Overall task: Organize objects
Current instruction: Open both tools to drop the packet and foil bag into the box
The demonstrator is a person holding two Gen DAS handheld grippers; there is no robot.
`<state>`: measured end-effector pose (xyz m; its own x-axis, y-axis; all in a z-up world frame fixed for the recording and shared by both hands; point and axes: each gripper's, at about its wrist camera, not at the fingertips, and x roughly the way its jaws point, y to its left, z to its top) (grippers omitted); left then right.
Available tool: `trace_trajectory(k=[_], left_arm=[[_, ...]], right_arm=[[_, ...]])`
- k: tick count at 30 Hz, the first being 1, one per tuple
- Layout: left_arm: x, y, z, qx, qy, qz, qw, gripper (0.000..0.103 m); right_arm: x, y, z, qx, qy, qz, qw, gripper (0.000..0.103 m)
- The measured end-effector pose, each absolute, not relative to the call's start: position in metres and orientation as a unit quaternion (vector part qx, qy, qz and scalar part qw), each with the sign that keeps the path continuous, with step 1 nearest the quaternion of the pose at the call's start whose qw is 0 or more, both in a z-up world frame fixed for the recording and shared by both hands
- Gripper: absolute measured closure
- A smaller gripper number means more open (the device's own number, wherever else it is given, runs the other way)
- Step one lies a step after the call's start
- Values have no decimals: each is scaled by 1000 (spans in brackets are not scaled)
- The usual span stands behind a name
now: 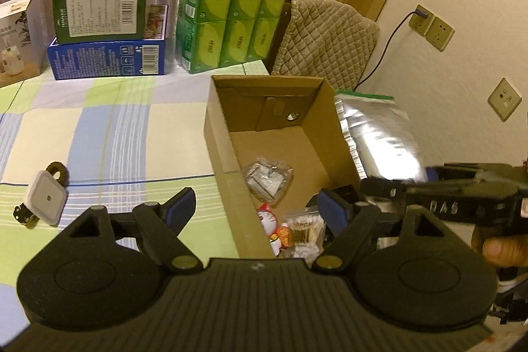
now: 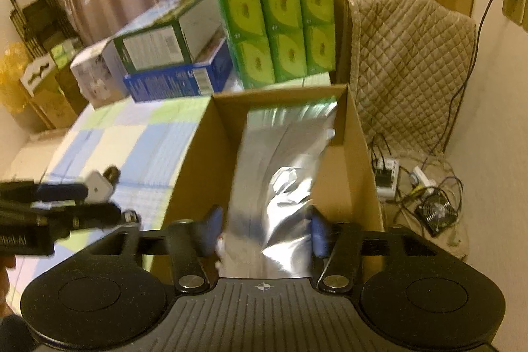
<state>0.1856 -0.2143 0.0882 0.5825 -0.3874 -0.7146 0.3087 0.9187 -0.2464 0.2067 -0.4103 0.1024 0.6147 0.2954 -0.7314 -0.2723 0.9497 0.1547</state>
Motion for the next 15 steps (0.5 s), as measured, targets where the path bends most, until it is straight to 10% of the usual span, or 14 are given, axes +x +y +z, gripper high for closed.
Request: trace_trajectory(k=[15], left_arm=[[157, -173, 86, -47, 406, -159, 899, 17]], right_arm=[[162, -405, 105, 31, 415, 147, 897, 23]])
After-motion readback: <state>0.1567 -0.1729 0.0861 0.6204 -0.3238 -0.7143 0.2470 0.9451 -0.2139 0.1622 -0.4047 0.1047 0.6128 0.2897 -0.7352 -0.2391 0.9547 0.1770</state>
